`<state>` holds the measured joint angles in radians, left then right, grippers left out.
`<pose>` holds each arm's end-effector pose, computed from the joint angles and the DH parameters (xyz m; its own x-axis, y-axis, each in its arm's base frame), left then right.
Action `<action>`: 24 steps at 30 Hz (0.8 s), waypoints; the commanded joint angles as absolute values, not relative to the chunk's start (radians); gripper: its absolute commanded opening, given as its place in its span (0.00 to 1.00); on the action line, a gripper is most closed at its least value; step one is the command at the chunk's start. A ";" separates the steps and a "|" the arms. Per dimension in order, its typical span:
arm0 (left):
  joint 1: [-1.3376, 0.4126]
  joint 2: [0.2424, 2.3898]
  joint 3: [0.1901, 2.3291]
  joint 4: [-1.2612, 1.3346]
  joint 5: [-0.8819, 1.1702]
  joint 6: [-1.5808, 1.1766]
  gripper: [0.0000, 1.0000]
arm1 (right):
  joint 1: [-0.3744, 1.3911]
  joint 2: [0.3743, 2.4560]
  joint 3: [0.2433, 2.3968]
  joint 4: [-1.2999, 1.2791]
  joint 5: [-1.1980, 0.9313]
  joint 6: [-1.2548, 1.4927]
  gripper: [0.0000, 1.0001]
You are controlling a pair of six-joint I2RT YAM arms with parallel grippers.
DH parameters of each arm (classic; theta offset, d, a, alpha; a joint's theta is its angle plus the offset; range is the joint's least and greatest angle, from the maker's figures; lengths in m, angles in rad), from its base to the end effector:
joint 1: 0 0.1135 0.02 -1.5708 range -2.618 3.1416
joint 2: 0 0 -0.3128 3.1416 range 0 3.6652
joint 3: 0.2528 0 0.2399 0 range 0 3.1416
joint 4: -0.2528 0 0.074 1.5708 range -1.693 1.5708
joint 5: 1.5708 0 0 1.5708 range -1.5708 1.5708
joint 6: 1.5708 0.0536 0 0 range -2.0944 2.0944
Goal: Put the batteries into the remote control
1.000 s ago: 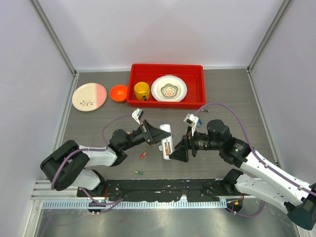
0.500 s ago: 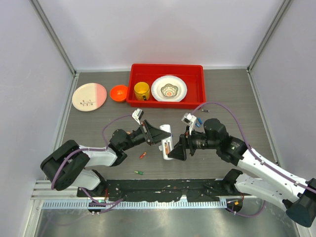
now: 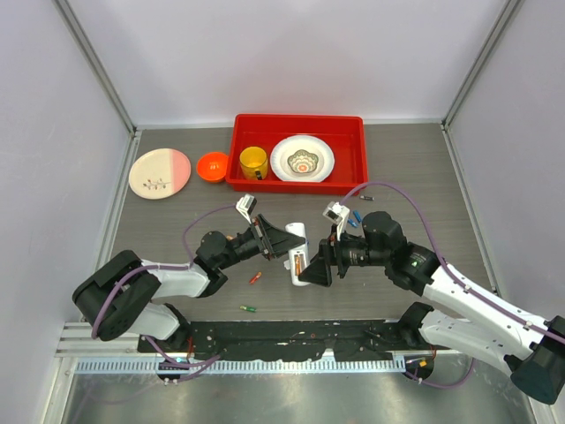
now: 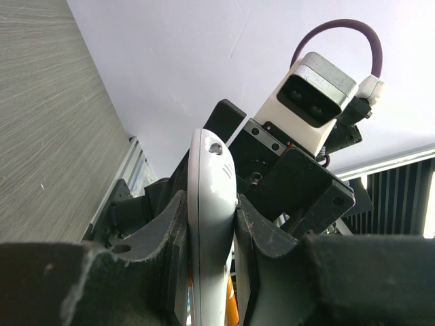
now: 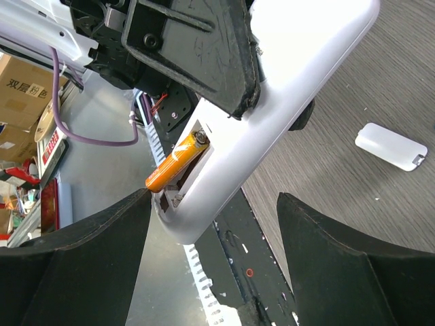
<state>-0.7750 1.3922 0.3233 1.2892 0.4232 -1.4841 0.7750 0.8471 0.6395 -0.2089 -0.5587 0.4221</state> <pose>0.1623 -0.1897 0.2734 -0.9073 -0.3828 -0.1739 0.2356 -0.1202 -0.9644 0.0957 0.1335 0.3104 -0.6486 -0.1490 -0.7464 -0.7388 0.3592 0.5703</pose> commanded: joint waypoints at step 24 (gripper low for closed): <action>-0.778 1.384 0.341 1.546 0.434 -1.480 0.00 | 0.707 0.790 0.626 -0.028 -0.566 0.630 0.81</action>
